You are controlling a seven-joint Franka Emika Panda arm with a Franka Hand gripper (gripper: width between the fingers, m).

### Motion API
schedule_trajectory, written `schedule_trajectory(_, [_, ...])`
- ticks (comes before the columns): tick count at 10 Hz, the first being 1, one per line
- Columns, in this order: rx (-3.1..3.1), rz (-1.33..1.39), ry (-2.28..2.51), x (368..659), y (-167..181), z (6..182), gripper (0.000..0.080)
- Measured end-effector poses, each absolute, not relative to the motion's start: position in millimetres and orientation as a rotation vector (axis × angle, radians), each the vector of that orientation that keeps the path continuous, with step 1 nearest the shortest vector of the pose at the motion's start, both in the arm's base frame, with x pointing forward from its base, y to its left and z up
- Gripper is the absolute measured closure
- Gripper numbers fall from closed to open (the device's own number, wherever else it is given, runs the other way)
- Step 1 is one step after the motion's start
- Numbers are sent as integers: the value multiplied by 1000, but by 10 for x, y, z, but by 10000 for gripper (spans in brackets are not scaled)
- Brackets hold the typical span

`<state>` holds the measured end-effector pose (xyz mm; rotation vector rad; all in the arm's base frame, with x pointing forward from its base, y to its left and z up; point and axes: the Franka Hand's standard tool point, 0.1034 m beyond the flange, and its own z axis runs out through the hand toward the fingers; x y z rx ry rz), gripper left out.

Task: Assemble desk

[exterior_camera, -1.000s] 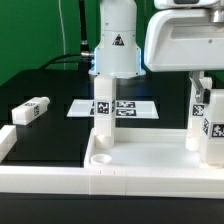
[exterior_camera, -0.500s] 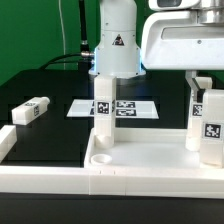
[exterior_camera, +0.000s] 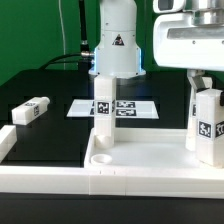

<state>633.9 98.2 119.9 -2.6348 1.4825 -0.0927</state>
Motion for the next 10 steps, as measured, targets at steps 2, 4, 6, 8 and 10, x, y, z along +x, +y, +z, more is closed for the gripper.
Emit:
schedule_trajectory(2, [-2631, -92, 1490, 6338, 982, 1197, 509])
schedule_trajectory(4, [-2650, -93, 1459, 6337, 984, 1191, 245])
schedule_trajectory(6, [-2790, -105, 1254, 6335, 1017, 1206, 170])
schedule_trajectory(8, [-2921, -125, 967, 6353, 1051, 1228, 156])
schedule_trajectory(10, [-3004, -131, 705, 6349, 1056, 1217, 151])
